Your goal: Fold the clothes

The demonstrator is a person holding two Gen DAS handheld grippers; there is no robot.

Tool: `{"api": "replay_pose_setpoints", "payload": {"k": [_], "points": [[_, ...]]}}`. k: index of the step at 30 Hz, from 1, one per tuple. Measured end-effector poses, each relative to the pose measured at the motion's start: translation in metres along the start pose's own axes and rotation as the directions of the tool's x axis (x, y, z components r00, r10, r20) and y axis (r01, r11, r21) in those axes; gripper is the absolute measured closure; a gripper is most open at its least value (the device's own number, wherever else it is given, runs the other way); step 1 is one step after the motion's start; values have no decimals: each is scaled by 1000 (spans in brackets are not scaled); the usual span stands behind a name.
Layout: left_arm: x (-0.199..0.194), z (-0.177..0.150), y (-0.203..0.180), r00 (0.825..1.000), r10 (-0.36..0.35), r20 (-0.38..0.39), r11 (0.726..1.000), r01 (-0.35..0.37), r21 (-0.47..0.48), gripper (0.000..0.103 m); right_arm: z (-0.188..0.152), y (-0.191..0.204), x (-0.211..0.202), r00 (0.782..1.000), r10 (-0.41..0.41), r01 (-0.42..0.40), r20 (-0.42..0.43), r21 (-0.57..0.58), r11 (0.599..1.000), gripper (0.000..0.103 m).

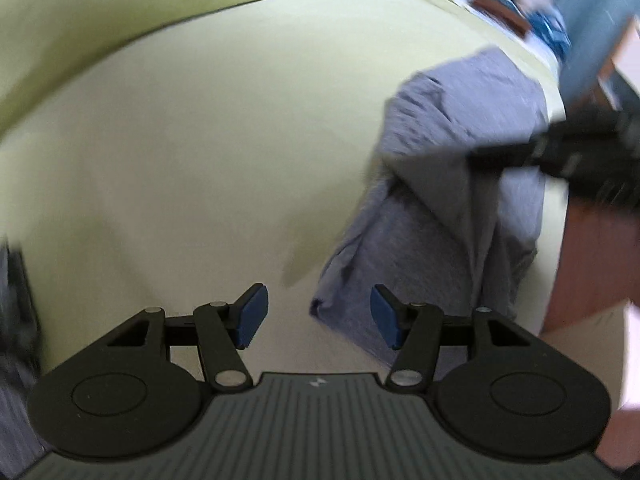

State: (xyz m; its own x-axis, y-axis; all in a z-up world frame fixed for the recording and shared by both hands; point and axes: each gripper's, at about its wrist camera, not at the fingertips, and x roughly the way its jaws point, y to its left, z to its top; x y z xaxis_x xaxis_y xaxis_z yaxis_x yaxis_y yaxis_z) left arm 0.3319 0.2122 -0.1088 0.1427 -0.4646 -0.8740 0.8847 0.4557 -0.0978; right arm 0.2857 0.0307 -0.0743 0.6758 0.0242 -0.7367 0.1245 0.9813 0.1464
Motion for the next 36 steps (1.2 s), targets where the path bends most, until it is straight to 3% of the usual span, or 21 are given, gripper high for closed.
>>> {"api": "replay_pose_setpoints", "payload": {"k": [3,4,5,7,8,10,12,14,16,18,20,22,25,28,30,32,36], "points": [[1,-1,-9,999,29,14,991,-31,130,48,11,-3,-22,998,-20,15,59,73,997,102],[4,-2,-11,999,31,10,985,-32,172,59,14,-3,-28,997,-24,17,78,91,996,102],[6,-3,-12,1000,28,8,978,-29,205,82,16,-3,-32,996,-25,16,87,99,995,102],[7,-4,-9,1000,-7,14,977,4,212,98,19,-3,-37,995,-26,15,93,112,994,102],[5,-4,-7,1000,-19,23,977,14,211,100,20,-3,-38,995,-25,13,95,119,993,102],[5,-6,0,999,-13,49,982,4,188,100,22,0,-40,995,-17,4,100,124,992,102],[6,-6,14,999,-24,49,995,18,102,97,23,2,-39,995,-3,-8,97,116,993,102],[5,-9,39,998,-42,52,997,46,-67,80,22,3,-35,996,-1,-9,91,110,994,102],[2,-13,57,999,-25,47,980,34,-197,73,23,4,-30,996,10,-19,85,106,994,102],[0,-15,68,999,2,34,962,7,-274,83,25,6,-29,995,16,-25,94,102,994,102],[-7,-12,75,1000,-13,27,952,20,-306,84,26,7,-31,994,18,-29,106,102,994,102],[-16,0,66,991,-118,65,958,130,-254,84,30,7,-36,991,17,-32,130,114,993,102],[-15,23,39,960,-266,89,957,274,-96,82,33,6,-48,988,9,-30,156,132,991,102],[5,45,14,918,-390,78,921,389,31,81,36,0,-55,987,6,-31,163,151,988,102],[22,54,6,913,-404,56,914,401,58,81,37,-4,-55,987,6,-32,161,156,987,102],[35,62,10,919,-391,42,919,388,67,79,37,-5,-55,987,5,-30,158,152,988,102],[35,65,36,913,-395,105,915,401,-43,73,36,-10,-62,987,-6,-19,159,155,988,102]]}}
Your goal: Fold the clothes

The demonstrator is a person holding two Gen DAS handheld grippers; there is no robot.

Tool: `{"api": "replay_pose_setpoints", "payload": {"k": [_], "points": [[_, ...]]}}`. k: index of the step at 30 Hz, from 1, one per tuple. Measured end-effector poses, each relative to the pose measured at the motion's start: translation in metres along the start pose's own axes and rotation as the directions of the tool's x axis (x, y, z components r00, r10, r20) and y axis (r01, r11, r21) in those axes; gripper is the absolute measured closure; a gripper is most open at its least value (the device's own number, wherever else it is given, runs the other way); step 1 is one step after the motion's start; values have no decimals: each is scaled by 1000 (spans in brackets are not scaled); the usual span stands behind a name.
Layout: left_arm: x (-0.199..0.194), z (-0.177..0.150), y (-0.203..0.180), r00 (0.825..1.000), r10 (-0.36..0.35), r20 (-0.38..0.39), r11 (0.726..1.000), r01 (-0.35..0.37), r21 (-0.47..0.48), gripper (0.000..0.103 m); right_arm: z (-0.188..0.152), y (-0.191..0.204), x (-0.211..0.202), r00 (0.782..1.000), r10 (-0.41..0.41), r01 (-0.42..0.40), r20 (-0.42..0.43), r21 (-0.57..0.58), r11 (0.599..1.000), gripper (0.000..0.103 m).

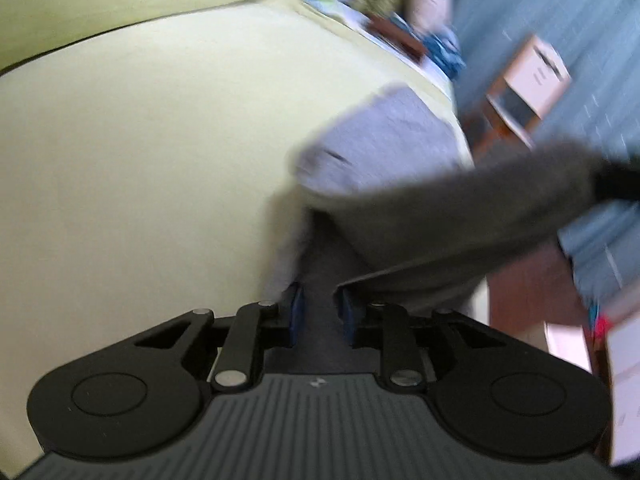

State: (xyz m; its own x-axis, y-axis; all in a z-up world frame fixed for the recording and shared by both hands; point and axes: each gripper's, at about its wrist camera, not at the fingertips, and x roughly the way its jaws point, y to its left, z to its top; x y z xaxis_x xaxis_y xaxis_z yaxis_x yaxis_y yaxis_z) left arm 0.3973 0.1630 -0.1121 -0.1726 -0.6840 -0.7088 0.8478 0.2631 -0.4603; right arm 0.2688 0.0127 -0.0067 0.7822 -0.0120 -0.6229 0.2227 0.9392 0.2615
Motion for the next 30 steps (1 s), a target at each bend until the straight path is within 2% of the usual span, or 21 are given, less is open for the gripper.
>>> {"api": "replay_pose_setpoints", "payload": {"k": [1,4,5,7,9,13,15,17,18,20,21,23,24,25,27,28,30], "points": [[-10,-1,14,999,29,26,998,-27,-65,68,0,-2,-2,1000,-3,3,1,10,1000,102],[-33,-5,47,992,101,73,967,-80,-243,71,1,-5,-4,1000,-2,2,9,35,999,103],[-39,-8,52,991,110,79,956,-84,-282,70,1,-5,-4,1000,1,-1,12,37,999,103],[-43,-11,54,990,118,79,952,-90,-293,70,3,-4,-3,1000,13,-14,17,42,999,103],[-45,-17,44,991,116,66,961,-96,-261,69,3,-3,-1,1000,15,-16,12,41,999,102],[-40,-18,36,993,118,22,976,-112,-185,69,-6,-3,15,998,27,-24,-54,67,997,84],[-38,-8,33,992,128,-2,988,-127,-90,69,-17,-3,29,994,28,-17,-105,102,995,84],[-33,14,21,992,114,-46,987,-108,121,69,-28,-3,41,989,26,0,-148,172,985,84],[-33,20,10,992,99,-73,968,-79,238,69,-36,-2,47,985,8,30,-172,216,976,84],[-31,27,-13,988,91,-127,895,-25,446,69,-47,1,53,978,-40,90,-206,243,966,84],[-27,28,-22,985,95,-144,860,-9,510,69,-51,2,55,974,-59,115,-219,255,960,83],[-21,24,-46,976,118,-183,738,37,674,68,-60,-3,53,970,-69,143,-235,313,939,83],[-20,22,-50,975,132,-180,705,35,708,68,-64,-7,50,970,-70,154,-235,361,920,83],[-14,19,-56,972,161,-170,658,22,753,68,-67,-9,47,971,-72,160,-229,397,904,82],[-2,16,-59,965,201,-168,607,12,794,68,-71,-14,42,973,-81,171,-217,436,884,80],[7,14,-60,958,237,-158,571,-6,821,69,-74,-16,39,973,-92,180,-212,446,877,78],[17,12,-59,953,257,-161,528,1,849,73,-79,-20,32,973,-120,202,-199,464,862,78]]}}
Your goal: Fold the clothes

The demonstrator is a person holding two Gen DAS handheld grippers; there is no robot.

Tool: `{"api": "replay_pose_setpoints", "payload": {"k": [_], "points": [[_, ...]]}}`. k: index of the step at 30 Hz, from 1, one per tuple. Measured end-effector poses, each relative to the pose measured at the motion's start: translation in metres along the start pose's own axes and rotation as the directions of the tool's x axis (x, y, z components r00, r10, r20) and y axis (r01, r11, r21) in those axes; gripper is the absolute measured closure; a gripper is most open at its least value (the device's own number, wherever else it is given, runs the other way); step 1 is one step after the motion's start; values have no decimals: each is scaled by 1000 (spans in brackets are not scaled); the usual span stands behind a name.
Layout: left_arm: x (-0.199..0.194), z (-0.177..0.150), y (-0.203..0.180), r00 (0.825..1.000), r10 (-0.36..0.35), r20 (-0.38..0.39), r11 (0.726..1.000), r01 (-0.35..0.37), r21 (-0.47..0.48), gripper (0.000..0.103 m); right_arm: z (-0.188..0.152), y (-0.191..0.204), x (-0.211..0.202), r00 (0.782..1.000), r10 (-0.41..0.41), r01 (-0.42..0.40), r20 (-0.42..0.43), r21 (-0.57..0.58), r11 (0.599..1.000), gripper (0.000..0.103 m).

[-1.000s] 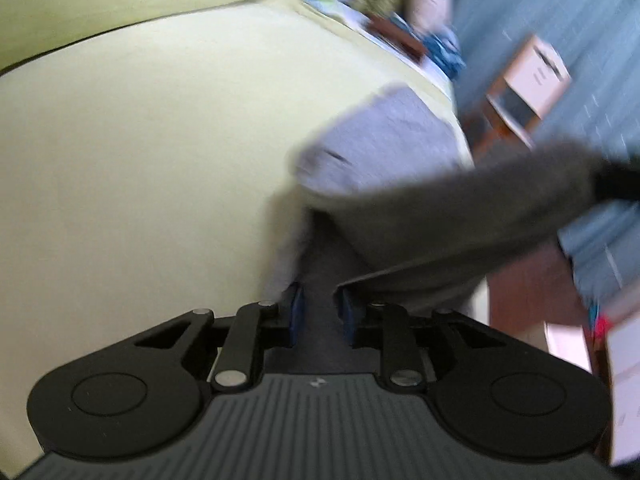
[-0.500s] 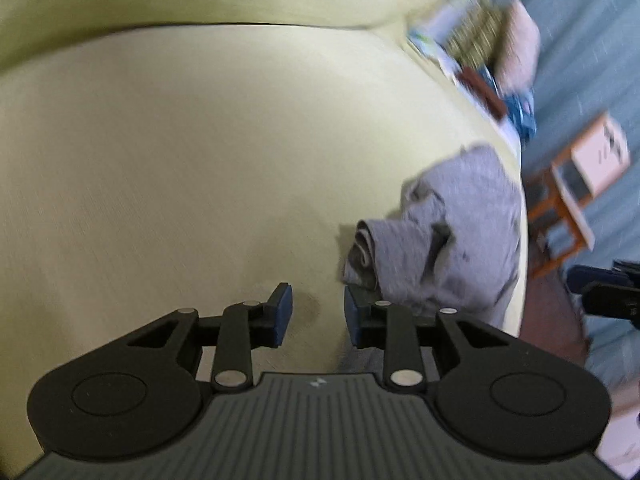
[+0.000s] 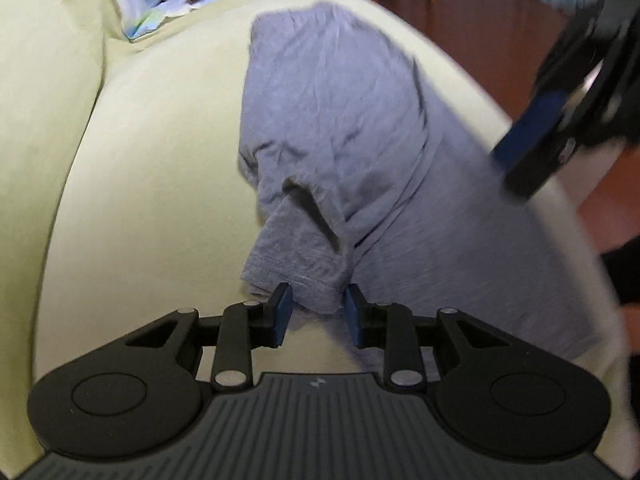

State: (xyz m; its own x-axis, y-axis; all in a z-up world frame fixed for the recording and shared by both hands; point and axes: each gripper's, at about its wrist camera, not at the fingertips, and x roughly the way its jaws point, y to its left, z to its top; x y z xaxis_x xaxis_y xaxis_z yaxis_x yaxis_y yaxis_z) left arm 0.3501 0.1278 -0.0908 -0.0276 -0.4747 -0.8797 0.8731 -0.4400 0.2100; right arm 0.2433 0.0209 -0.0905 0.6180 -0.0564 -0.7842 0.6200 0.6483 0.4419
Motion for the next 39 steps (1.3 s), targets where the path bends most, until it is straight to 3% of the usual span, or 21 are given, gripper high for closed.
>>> {"api": "replay_pose_setpoints", "payload": {"k": [1,4,6,9,10,13,15,18,20,21,22,24,29,30,31,32,34,36,38,39], "points": [[1,2,-1,1000,-10,7,1000,10,20,96,-2,-2,-2,1000,-12,11,13,11,1000,78],[-4,7,12,995,-97,-11,994,96,-47,100,-9,1,-10,998,-29,29,57,1,1000,77],[-6,13,33,984,-176,-6,971,172,-168,100,-14,13,-13,995,-53,60,79,-96,994,77],[-6,14,82,950,-310,40,852,296,-432,100,-21,34,-11,991,-73,103,116,-279,955,77],[-3,12,104,931,-356,78,775,340,-533,99,-25,47,-5,989,-68,113,133,-370,922,77],[12,3,143,913,-391,119,645,364,-672,99,-28,70,10,984,-61,136,169,-475,869,77],[22,-3,153,906,-410,100,635,362,-683,99,-28,85,20,977,-69,163,202,-498,852,78],[36,-11,156,857,-510,71,607,418,-677,98,-24,106,32,963,-99,219,252,-512,831,78],[34,-12,146,817,-574,56,611,473,-634,95,-22,112,36,955,-121,241,270,-475,846,76],[34,-12,143,816,-577,44,627,477,-616,94,-22,115,38,953,-134,251,273,-457,853,75],[37,-11,139,828,-561,10,663,457,-593,94,-22,118,41,950,-150,264,272,-447,855,75],[45,-11,144,862,-507,-22,700,397,-594,94,-21,123,46,945,-177,291,275,-461,839,75],[61,-13,176,888,-459,22,674,364,-643,94,-6,133,65,935,-205,335,290,-534,776,76],[63,-12,175,884,-468,16,677,369,-637,95,1,134,70,938,-206,334,279,-560,758,76],[64,-9,172,868,-497,8,683,397,-613,95,8,135,76,941,-210,330,265,-586,740,76],[59,-6,166,856,-517,7,700,427,-573,93,14,134,80,945,-223,324,238,-609,724,76],[43,-4,151,848,-530,-14,745,458,-485,82,21,128,81,951,-231,309,206,-604,734,76],[35,-1,133,860,-508,-40,796,451,-404,66,21,121,72,956,-232,294,182,-579,760,76],[24,4,109,892,-448,-59,856,409,-317,62,17,110,63,957,-246,289,152,-538,792,76],[21,6,104,902,-427,-59,868,391,-306,62,14,103,59,959,-255,281,122,-503,817,76]]}}
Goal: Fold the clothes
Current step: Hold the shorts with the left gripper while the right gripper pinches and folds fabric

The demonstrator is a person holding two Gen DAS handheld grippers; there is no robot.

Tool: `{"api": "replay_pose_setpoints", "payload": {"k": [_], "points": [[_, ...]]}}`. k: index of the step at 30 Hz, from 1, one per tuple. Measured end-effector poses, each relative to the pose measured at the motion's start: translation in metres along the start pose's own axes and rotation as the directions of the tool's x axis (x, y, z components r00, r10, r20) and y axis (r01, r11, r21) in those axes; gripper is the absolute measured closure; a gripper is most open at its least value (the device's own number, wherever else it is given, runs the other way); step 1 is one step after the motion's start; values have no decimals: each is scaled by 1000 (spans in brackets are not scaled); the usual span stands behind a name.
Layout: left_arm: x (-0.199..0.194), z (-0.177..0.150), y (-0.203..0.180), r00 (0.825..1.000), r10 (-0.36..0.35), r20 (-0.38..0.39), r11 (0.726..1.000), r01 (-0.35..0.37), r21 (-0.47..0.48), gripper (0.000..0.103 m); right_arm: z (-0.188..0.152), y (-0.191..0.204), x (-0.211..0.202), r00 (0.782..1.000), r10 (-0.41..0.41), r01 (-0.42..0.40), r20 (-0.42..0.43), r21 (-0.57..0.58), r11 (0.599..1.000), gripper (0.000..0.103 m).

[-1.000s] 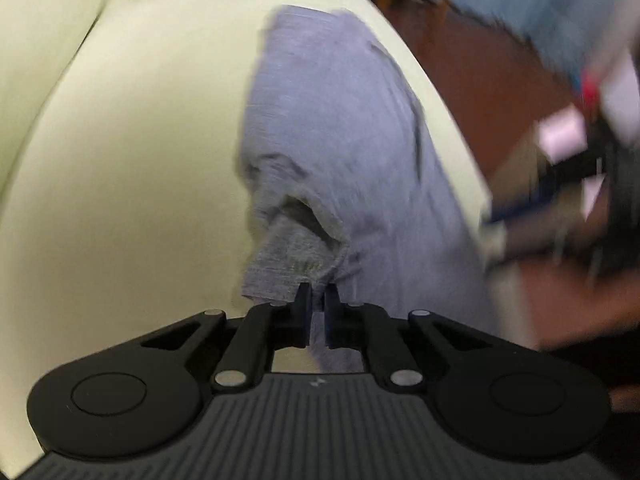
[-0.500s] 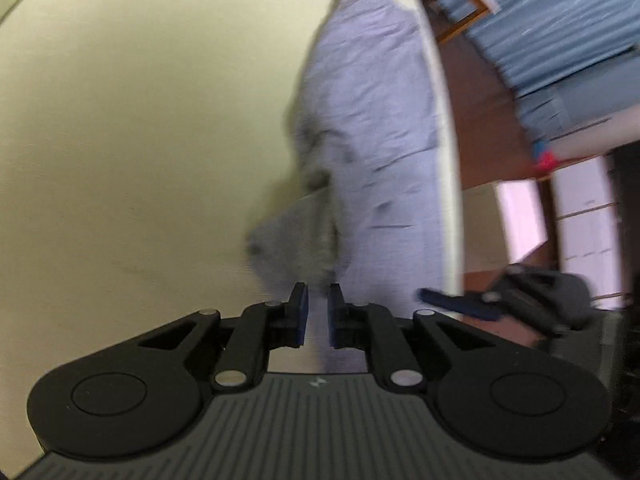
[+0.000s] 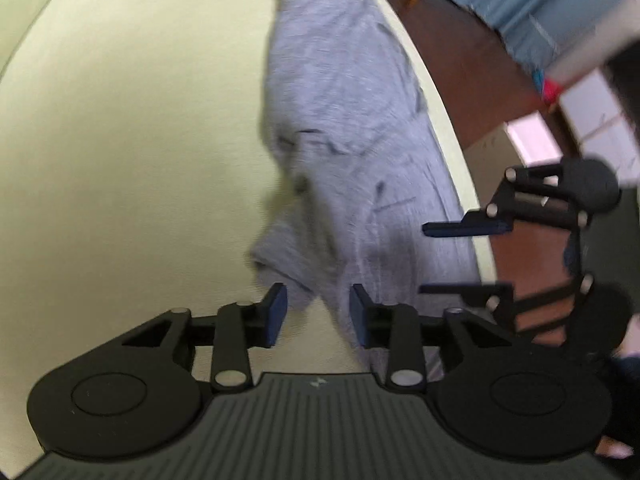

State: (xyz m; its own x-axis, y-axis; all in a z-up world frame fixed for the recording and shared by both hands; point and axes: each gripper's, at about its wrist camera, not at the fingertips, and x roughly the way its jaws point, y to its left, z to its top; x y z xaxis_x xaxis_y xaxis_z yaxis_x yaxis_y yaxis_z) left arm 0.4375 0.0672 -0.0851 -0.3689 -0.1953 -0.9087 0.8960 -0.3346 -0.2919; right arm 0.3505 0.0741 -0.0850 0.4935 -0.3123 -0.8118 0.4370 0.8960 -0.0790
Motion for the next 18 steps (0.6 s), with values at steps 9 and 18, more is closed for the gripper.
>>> {"api": "replay_pose_setpoints", "payload": {"k": [9,18], "points": [[10,5,-15,993,102,53,995,-103,12,102,-27,-5,-4,997,36,-28,-63,124,992,76],[1,25,39,999,28,23,996,-26,-80,102,3,5,2,997,42,-35,66,-94,995,90]]}}
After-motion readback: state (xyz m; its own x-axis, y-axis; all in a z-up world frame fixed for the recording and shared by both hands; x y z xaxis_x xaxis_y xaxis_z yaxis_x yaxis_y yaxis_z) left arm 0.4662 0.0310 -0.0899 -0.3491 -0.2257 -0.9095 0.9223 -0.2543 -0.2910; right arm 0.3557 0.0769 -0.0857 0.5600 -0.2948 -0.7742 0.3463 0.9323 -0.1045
